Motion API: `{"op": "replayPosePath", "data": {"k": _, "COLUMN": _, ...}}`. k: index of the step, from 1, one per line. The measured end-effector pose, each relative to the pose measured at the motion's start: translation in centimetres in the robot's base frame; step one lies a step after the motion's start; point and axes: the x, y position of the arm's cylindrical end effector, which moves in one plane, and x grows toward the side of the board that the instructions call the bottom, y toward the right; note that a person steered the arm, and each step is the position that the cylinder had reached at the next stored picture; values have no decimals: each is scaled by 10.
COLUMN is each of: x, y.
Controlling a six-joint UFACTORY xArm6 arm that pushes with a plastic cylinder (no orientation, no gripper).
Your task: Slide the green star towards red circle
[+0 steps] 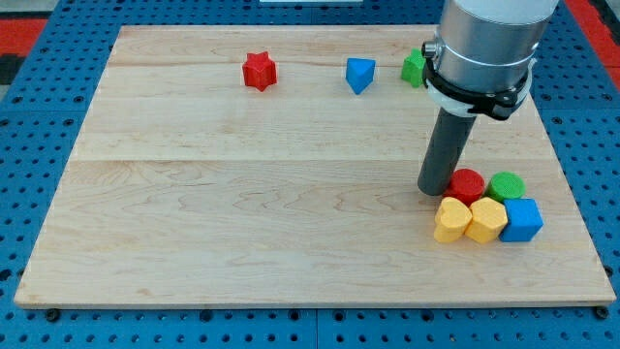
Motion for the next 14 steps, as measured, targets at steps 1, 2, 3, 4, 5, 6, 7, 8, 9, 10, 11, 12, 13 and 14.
{"op": "replayPosePath", "data": {"k": 1, "x": -17, "y": -3}}
{"op": "replayPosePath", "data": {"k": 2, "x": -47, "y": 23}}
{"op": "replayPosePath", "data": {"k": 3, "x": -74, "y": 85}}
{"op": "replayPosePath", "data": {"k": 4, "x": -131, "y": 104}}
{"op": "replayPosePath", "data": {"k": 5, "x": -200, "y": 73}}
{"op": "replayPosePath", "data": {"k": 6, "x": -246, "y": 37}}
{"op": "replayPosePath", "data": {"k": 7, "x": -245, "y": 7}}
{"op": "replayPosePath", "data": {"k": 8, "x": -218, "y": 10}}
{"op": "replayPosePath", "data": {"k": 9, "x": -188, "y": 10}}
{"op": "replayPosePath", "data": {"k": 10, "x": -151, "y": 10}}
{"op": "replayPosePath", "data": {"k": 11, "x": -135, "y": 10}}
{"op": "replayPosePath", "data": {"k": 12, "x": -127, "y": 39}}
{"op": "replayPosePath", "data": {"k": 13, "x": -116, "y": 62}}
{"op": "replayPosePath", "data": {"k": 14, "x": -111, "y": 39}}
